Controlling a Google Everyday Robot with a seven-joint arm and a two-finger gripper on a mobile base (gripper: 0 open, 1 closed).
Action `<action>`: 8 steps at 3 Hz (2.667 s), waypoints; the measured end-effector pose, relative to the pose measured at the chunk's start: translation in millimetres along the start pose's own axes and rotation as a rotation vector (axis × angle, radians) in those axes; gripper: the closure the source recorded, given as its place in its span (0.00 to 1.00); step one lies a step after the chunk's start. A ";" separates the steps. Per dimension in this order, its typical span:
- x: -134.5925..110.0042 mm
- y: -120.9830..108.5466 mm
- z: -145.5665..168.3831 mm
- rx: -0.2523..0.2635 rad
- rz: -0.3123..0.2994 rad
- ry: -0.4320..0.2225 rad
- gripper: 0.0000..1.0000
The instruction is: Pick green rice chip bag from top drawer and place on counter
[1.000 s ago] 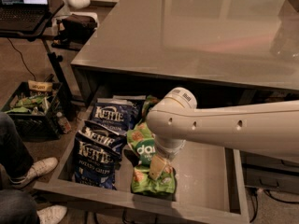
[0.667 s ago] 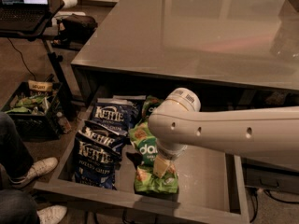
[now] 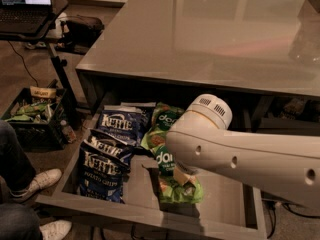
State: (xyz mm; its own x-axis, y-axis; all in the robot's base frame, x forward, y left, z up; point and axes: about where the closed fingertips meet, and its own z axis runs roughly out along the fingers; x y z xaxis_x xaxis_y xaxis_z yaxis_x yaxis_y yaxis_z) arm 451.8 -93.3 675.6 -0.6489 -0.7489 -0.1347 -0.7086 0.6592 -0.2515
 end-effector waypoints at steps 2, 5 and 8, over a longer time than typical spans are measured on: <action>-7.8 -21.6 -49.1 0.153 0.029 -0.025 1.00; -10.2 -75.1 -123.1 0.328 0.120 -0.077 1.00; -15.3 -163.4 -205.6 0.530 0.216 -0.122 1.00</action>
Offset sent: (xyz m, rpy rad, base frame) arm 0.0179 -0.0051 0.0907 -0.1363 -0.2280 -0.0575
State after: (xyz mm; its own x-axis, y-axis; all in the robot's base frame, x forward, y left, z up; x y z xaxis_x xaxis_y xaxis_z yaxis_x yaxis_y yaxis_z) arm 520.5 -175.6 915.8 -0.7047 -0.6240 -0.3377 -0.3078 0.6977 -0.6468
